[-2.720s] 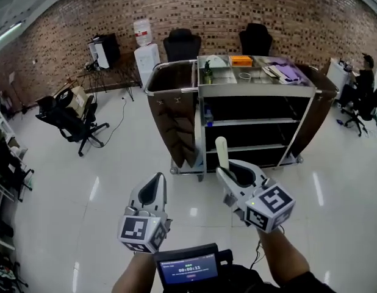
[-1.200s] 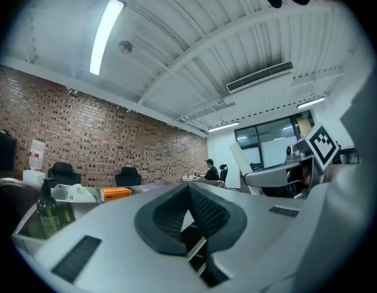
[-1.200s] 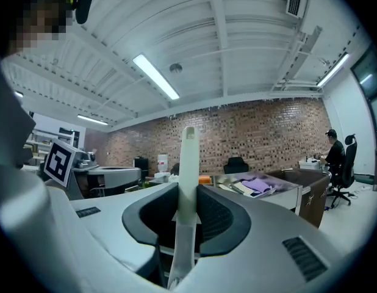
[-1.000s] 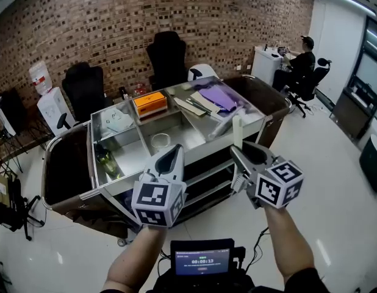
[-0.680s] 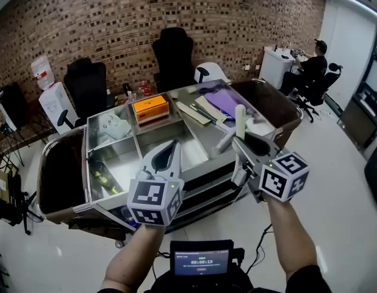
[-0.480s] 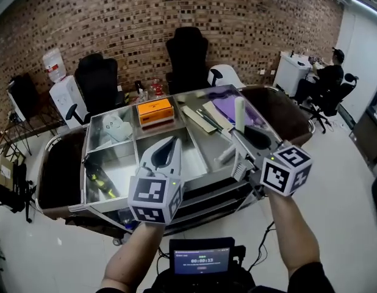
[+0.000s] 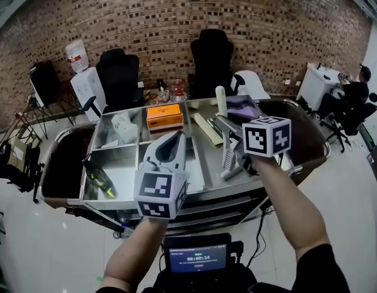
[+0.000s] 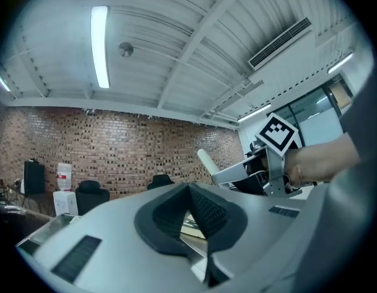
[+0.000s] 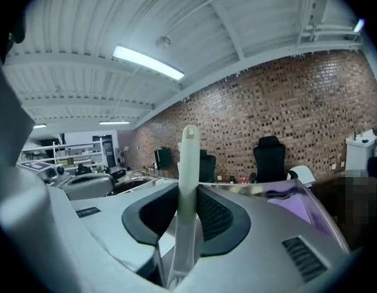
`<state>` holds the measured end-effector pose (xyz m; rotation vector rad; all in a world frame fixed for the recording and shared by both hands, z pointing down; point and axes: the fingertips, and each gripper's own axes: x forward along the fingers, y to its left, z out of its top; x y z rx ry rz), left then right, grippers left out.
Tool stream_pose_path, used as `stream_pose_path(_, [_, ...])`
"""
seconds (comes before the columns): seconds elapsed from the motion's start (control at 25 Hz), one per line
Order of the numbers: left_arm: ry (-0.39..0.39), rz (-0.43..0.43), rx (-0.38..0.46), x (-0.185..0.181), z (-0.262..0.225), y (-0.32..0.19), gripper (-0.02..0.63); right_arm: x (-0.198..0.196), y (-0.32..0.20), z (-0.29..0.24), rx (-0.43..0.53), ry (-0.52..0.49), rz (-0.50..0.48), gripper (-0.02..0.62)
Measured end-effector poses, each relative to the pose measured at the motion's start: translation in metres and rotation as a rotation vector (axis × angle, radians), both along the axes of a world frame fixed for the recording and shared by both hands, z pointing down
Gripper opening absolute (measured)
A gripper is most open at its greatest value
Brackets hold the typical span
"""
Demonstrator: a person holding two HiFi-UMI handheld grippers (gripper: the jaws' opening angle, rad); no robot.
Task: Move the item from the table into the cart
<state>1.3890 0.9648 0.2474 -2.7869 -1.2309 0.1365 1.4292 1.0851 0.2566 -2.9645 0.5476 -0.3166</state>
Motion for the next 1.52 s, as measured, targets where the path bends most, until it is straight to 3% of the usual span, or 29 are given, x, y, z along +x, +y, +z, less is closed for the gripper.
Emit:
stream_pose_path(0.24, [-0.009, -0.009, 0.021, 0.029, 0.017, -0.014, 0.0, 0.063, -0.006, 0.071, -0.024, -0.197, 0.005, 0.074])
stream_pose_path(0.48, [-0.051, -0.038, 0.035, 0.053, 0.042, -0.025, 0.0, 0.102, -0.002, 0.129, -0.064, -0.352, 0.038, 0.074])
stream_pose_path(0.76, [-0.136, -0.067, 0.028, 0.079, 0.068, -0.026, 0.0, 0.127, -0.009, 0.162, -0.155, -0.506, -0.009, 0.074])
stream_pose_path(1.12, [-0.18, -0.085, -0.008, 0.092, 0.074, -0.035, 0.0, 0.147, -0.002, 0.21, -0.147, -0.716, 0.014, 0.075])
stream_pose_path(1.52, [-0.203, -0.07, -0.005, 0.102, 0.091, -0.04, 0.0, 0.165, -0.006, 0.253, -0.256, -0.825, 0.01, 0.074])
